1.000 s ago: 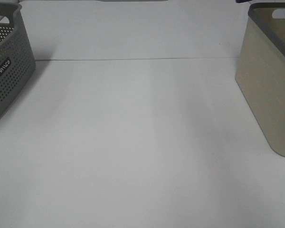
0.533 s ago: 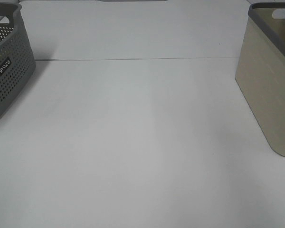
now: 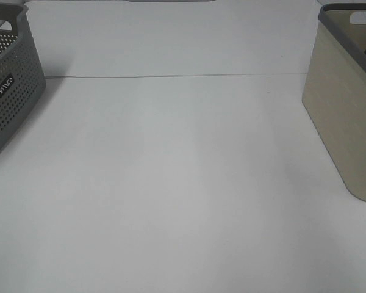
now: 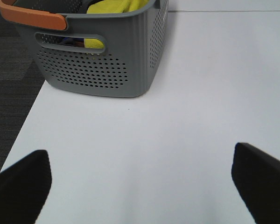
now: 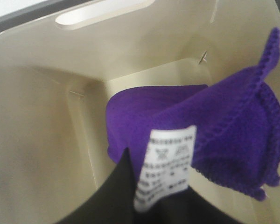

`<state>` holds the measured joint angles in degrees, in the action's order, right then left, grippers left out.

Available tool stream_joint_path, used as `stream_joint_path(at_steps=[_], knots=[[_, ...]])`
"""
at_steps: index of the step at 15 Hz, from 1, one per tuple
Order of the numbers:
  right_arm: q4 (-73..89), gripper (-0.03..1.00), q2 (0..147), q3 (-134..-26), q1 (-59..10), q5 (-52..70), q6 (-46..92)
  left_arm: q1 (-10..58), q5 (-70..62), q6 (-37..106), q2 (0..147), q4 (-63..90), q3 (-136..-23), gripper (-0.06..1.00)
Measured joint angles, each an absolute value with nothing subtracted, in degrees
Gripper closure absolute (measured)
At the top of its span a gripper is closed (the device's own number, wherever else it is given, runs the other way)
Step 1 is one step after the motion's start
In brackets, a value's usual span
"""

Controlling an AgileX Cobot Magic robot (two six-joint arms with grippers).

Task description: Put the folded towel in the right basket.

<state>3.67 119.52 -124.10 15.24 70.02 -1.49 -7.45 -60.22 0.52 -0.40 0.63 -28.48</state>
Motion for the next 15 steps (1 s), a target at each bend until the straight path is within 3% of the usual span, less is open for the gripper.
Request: stream_joint_path(at_steps=[2,3,6,8,11,15], knots=[[3.67,0.92,119.52,-123.64,15.24,70.02,-1.26,-7.45,-60.22,0.52,-0.40,0.63,-28.48,-0.05],[3.67,0.85,119.52,-123.64,15.24,70.02,-1.38,-7.45,-60.22,0.52,-0.40,0.63,-28.48,-0.05],[3.67,0.33,119.52,-123.64,15.24,70.02,-2.29,-7.45,-60.22,0.52,-0.40,0.63,-28.48,-0.05],[3.67,0.09,119.52,-123.64,15.24,70.02,-2.29,-7.45,-60.22,0.52,-0.40,0.63,-28.48,-0.05],[3.67,0.03,119.46,-123.64,15.13,69.96,-0.74,-7.45,-60.22,0.52,-0.40,0.63,-28.48,-0.05],[3.15,0.03,116.02,-123.47,11.29,70.02,-0.80,-7.45,-60.22,0.52,-0.40,0.63,-28.48,-0.05]])
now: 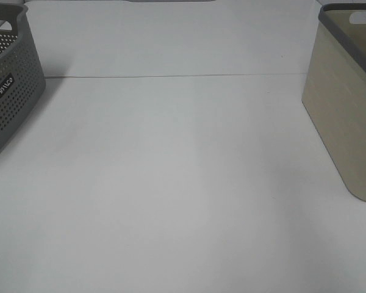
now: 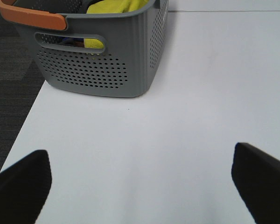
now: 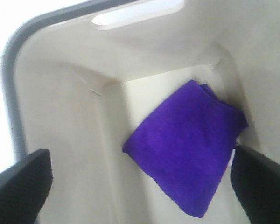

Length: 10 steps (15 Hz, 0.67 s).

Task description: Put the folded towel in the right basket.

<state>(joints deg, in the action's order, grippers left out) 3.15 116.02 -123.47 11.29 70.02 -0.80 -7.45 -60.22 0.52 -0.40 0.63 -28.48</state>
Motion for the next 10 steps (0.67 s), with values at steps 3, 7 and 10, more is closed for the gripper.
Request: stream_joint_path(at_steps=[3,7,10], knots=[[3.21,0.03,113.67,-123.47,4.53,70.02,-0.86,-7.45,-60.22,0.52,-0.40,0.63,-28.48,-0.05],[3.15,0.03,112.19,-123.47,-2.64,70.02,-1.49,-7.45,-60.22,0.52,-0.40,0.63,-28.48,-0.05],[3.21,0.03,105.65,-121.07,-2.86,69.90,-2.23,-7.45,-60.22,0.52,-0.40,0.63,-28.48,-0.05]])
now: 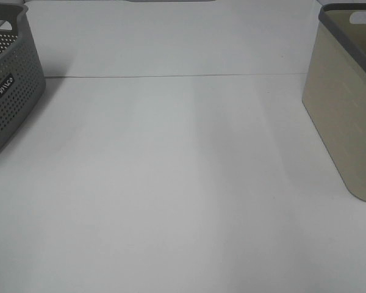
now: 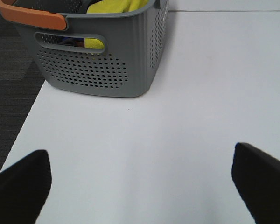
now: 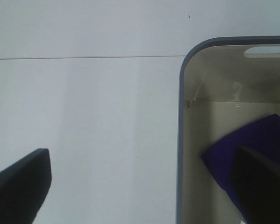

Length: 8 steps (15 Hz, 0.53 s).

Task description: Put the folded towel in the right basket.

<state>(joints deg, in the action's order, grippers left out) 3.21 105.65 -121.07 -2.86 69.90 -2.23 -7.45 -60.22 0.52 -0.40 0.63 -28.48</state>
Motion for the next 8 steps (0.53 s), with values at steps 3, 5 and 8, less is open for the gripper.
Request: stream_joint_path(at_steps=[3,5,8], knots=[[2.98,0.03,92.93,-108.46,-2.86,69.90,-2.18,-7.45,-60.22,0.52,-0.40,0.63,-28.48,-0.05],[1.95,0.03,82.85,-97.63,-2.86,69.96,-2.18,-7.45,-60.22,0.52,-0.40,0.63,-28.48,-0.05],[1.83,0.03,70.19,-85.60,-2.86,70.02,-2.18,-7.45,-60.22,0.52,-0.40,0.63,-28.48,-0.05]])
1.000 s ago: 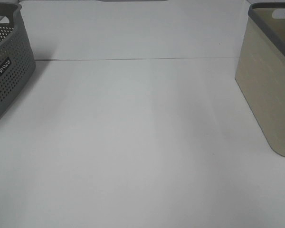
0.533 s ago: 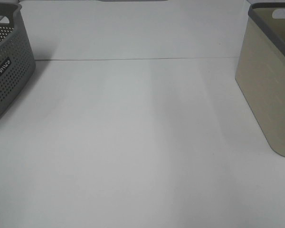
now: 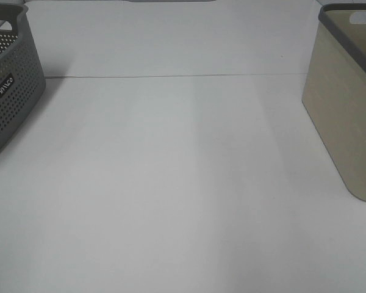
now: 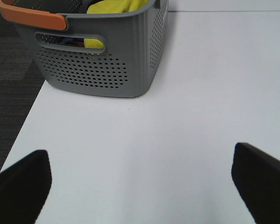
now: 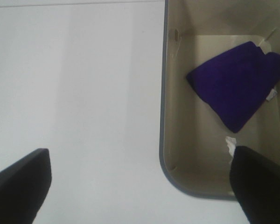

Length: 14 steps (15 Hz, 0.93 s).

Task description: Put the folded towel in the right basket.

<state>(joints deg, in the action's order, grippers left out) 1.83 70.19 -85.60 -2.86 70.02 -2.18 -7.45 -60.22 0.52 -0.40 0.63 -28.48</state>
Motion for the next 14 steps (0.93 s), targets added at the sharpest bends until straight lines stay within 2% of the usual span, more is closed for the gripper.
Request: stream_joint_path(at_steps=[1,8,10,11,14], knots=[[1.83,0.03,61.54,-77.58,-2.86,67.90,-2.18,-7.45,-60.22,0.52,-0.40,0.63,-28.48,-0.05],[1.83,0.03,32.14,-50.53,-2.86,64.40,0.00,-7.45,-60.22,0.52,-0.40,0.63,-28.48,-0.05],[1.83,0.03,25.50,-46.07,-2.86,64.40,-0.29,-7.45,-60.22,0.52,-0.40,0.63,-28.48,-0.05],[1.72,0.03,16.67,-41.60,-2.86,64.40,0.00,-7.45,-60.22,0.52,-0.40,0.63,-28.48,-0.05],[0.92,0.03,6.47,-37.53,-2.86,63.83,-0.29,-7.45,-60.22,0.52,-0.40,0.63,-28.48,-0.05]])
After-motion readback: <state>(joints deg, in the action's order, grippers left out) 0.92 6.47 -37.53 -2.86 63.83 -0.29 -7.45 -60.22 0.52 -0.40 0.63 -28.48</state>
